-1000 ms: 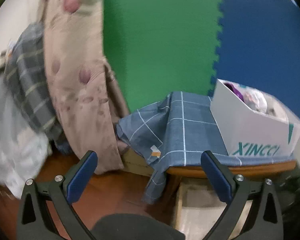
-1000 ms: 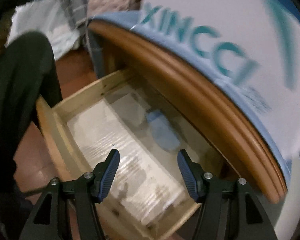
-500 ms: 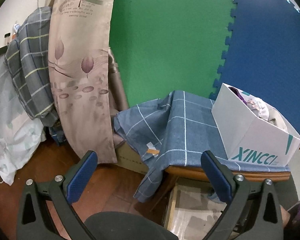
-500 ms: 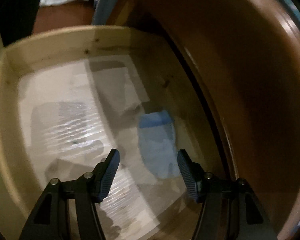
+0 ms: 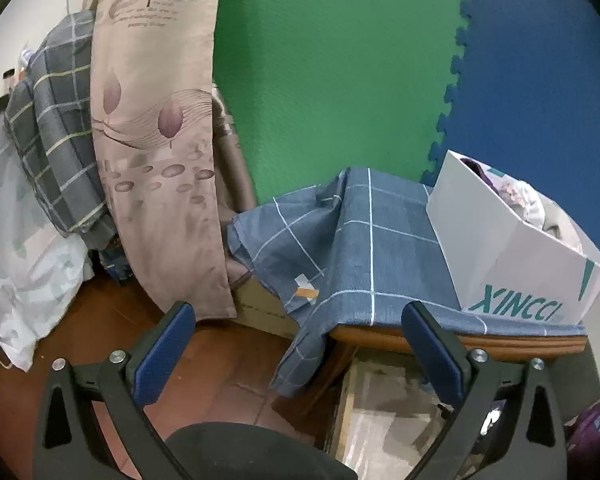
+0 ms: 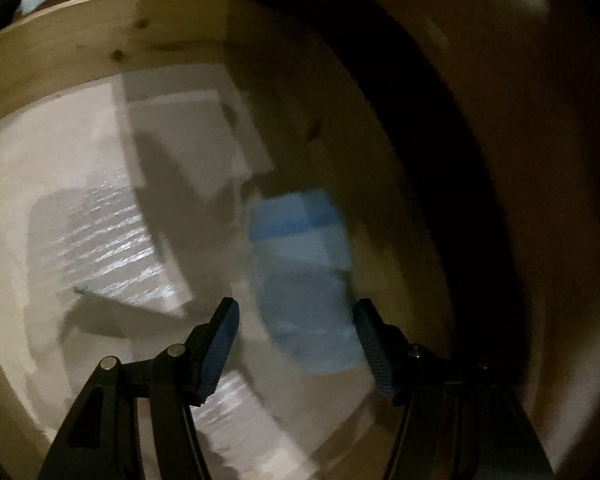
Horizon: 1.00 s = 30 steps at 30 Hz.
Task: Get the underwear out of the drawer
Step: 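Reach the right gripper into the drawer toward the light blue sock, then grasp the light blue sock with the right gripper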
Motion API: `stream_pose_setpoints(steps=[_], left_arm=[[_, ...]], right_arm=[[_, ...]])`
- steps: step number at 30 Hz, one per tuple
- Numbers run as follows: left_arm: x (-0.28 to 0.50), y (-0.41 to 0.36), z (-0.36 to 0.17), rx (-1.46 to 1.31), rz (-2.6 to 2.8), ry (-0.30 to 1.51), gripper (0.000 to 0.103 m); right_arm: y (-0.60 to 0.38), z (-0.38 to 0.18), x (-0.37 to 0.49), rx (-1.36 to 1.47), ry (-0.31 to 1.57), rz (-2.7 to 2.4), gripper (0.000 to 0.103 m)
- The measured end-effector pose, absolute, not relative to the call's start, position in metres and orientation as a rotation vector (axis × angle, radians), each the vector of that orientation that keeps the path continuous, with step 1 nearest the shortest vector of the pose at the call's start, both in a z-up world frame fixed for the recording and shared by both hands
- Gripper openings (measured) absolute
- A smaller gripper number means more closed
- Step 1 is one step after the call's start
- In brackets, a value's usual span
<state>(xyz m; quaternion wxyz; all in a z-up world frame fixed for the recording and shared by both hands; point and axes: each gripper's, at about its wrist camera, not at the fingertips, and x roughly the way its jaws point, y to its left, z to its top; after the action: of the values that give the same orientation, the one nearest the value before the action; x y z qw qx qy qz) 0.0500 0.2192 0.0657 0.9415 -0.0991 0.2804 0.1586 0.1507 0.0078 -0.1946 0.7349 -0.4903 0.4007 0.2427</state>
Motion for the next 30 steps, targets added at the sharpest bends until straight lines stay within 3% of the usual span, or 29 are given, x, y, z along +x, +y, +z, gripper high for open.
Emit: stream_pose_setpoints(steps=[9,23,27,30], left_arm=[[0.054,0.211,0.065,-0.158,0.316,0.581,0.102],[0.056,0.205,0.063,-0.125,0.318,0.591,0.102],[0.056,0.204,0.064,-0.124,0.317,0.588,0.102],[0.056,0.204,0.064,-0.123,0.317,0.587,0.102]], right_arm=[[0.002,-0.187,0.175,-0.97,0.924,0.51,0.069],[0.025,-0.179,0.172,-1.025,0.942,0.525,0.069],[0.03,-0.173,0.17,-1.006,1.021,0.563,0.047],[0.036,-0.167,0.166,-1.012,1.091,0.603,0.044]])
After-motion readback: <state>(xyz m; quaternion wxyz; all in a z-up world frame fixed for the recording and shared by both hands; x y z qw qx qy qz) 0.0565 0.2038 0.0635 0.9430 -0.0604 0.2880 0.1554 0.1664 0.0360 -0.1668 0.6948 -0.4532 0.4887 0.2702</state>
